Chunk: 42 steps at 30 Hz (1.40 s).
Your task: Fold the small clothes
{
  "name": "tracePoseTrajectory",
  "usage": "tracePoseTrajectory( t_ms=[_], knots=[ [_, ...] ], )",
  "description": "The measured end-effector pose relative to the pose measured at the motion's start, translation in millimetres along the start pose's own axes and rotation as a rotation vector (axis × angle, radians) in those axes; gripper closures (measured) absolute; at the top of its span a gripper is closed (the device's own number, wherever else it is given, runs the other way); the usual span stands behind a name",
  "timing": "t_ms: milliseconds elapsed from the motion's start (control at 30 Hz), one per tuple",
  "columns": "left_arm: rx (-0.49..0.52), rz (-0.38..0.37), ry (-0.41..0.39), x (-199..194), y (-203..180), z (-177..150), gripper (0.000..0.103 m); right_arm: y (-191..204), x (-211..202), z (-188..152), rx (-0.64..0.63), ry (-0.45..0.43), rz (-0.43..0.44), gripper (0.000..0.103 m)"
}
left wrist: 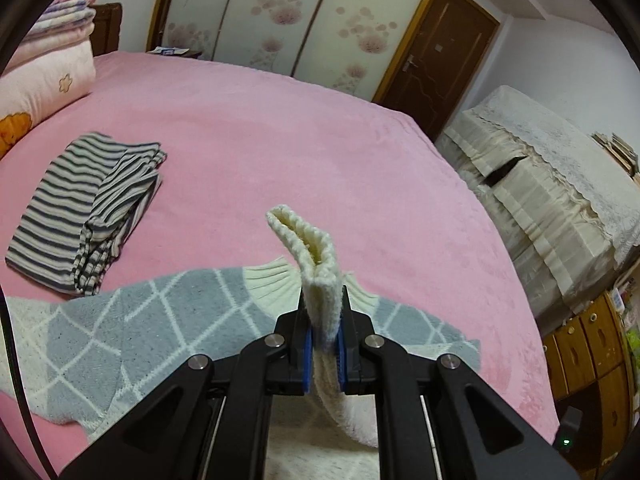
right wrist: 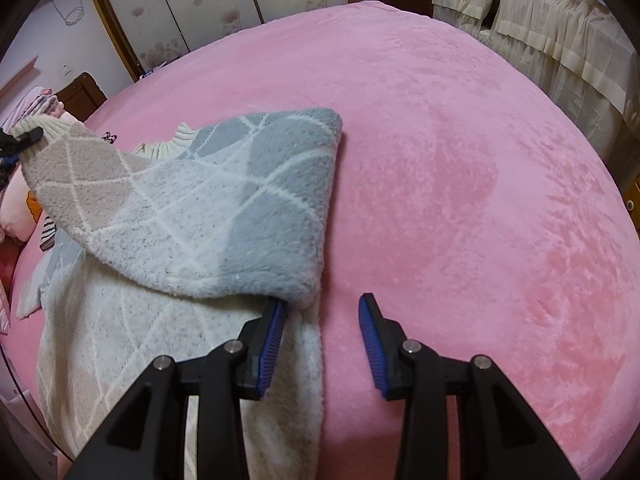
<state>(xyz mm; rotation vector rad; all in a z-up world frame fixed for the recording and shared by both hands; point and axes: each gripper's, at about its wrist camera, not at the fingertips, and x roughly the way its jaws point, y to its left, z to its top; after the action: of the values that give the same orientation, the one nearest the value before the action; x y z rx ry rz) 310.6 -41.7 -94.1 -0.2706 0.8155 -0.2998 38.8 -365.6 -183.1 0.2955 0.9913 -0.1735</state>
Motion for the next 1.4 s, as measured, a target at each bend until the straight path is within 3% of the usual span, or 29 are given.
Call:
tracePoseTrajectory(
  t_ms=[233, 367, 467, 800, 1000, 1267, 1367, 1400],
  knots=[
    [-0.072, 0.045, 0.044, 31.6, 41.7, -19.1, 0.096, 12.0, 8.3, 5.1, -0.046, -0.014, -0.03, 0.065],
    [-0.084, 0.077, 0.07, 47.3, 61.4, -27.8, 0.096, 21.8, 13.3, 6.5, -0.09, -0.016, -0.067, 0.084],
    [-0.093, 0.092, 0.09, 56.8, 75.6, -34.6, 0.096, 29.2, 10.1, 4.0, -0.121, -0.042, -0.136, 0.087],
    [-0.132, 0.101, 0.177, 80.9, 115.0, -68.7, 0.095, 23.5, 13.9, 4.7, -0.059, -0.025, -0.156, 0.089],
    [-0.159, 0.063, 0.194, 82.7, 123.9, -71.7, 0.09, 24.1, 16.9, 3.1, -0.049, -0.016, -0.163, 0.089],
    [-0.095, 0.096, 0.198, 72.5, 128.1, -68.4, 0.078, 25.3, 18.3, 3.5, -0.057, -0.01, -0.163, 0.089],
    [-0.078, 0.15, 0.193, 66.3, 128.5, -66.8, 0.059, 26.8, 18.9, 3.4, -0.068, -0.007, -0.168, 0.089],
    [-0.068, 0.17, 0.198, 64.5, 128.3, -66.8, 0.044, 27.9, 18.6, 3.3, -0.076, -0.007, -0.172, 0.088]
  ],
)
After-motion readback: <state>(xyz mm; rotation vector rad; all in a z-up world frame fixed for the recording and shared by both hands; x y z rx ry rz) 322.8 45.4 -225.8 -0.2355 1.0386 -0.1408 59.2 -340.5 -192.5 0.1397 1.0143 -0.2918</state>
